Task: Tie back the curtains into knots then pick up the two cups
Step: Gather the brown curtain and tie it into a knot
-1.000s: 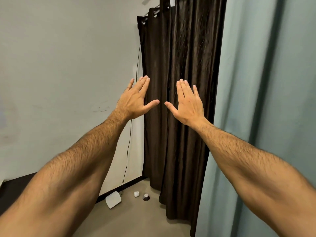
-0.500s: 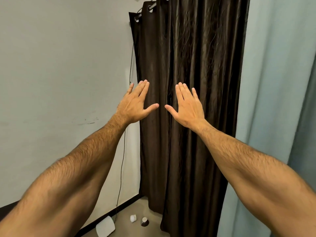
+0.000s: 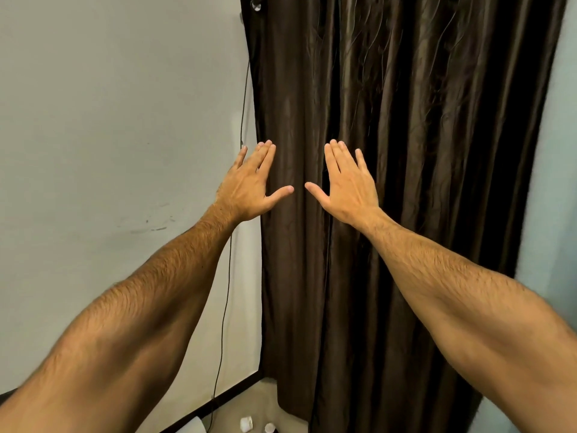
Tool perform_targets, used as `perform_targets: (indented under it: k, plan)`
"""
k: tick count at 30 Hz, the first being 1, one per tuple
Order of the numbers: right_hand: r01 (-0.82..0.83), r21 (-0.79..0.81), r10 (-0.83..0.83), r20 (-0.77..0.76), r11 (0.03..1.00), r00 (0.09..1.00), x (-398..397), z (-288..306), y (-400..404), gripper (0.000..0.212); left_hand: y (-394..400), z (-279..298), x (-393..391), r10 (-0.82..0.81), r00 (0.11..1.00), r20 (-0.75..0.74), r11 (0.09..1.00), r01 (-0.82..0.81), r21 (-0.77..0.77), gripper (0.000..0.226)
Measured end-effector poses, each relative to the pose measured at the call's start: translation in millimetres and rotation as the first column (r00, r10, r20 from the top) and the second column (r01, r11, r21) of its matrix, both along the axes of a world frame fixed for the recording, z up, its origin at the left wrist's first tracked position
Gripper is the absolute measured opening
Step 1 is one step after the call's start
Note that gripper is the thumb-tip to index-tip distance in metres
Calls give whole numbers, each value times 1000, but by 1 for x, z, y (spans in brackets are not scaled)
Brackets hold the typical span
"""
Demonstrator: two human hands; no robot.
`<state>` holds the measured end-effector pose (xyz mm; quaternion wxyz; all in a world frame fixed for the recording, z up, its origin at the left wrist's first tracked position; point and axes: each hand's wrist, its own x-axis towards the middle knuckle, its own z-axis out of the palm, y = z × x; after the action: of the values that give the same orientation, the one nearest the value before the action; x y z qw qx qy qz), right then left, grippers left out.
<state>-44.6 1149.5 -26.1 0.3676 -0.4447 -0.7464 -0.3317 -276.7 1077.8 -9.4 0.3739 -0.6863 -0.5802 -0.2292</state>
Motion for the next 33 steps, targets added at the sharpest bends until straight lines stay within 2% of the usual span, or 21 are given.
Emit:
perform_targets:
  k: [9,15,21,24,26,29,33]
  plan:
    - [-36,-28,35,-37,999,999,-31,6,107,94,102,8,-28,30,999,27,1000,-29,-8,101]
    - [-35,-72,29,-83,997,996,-41,-6,159,93,161,9,-39,-1,998,55,1000,0,5,96]
    - [-1,-125,-7,-59,992,998,-61,-17,201,90,214,1,-52,-41,993,108,999,41,0,95]
    - [70,-153,-82,-74,986,994,-74,-21,221,85,238,-4,-64,-49,975,215,998,58,-33,90]
    - [127,-182,-153,-142,975,978,-85,-24,235,86,255,-5,-75,-40,964,262,996,58,-61,88]
    - [180,-259,-246,-250,949,936,-102,-24,254,87,285,-6,-94,-25,963,270,994,53,-96,87]
    - [288,-307,-379,-298,907,876,-125,-18,277,87,321,-2,-121,-36,955,293,988,79,-135,85]
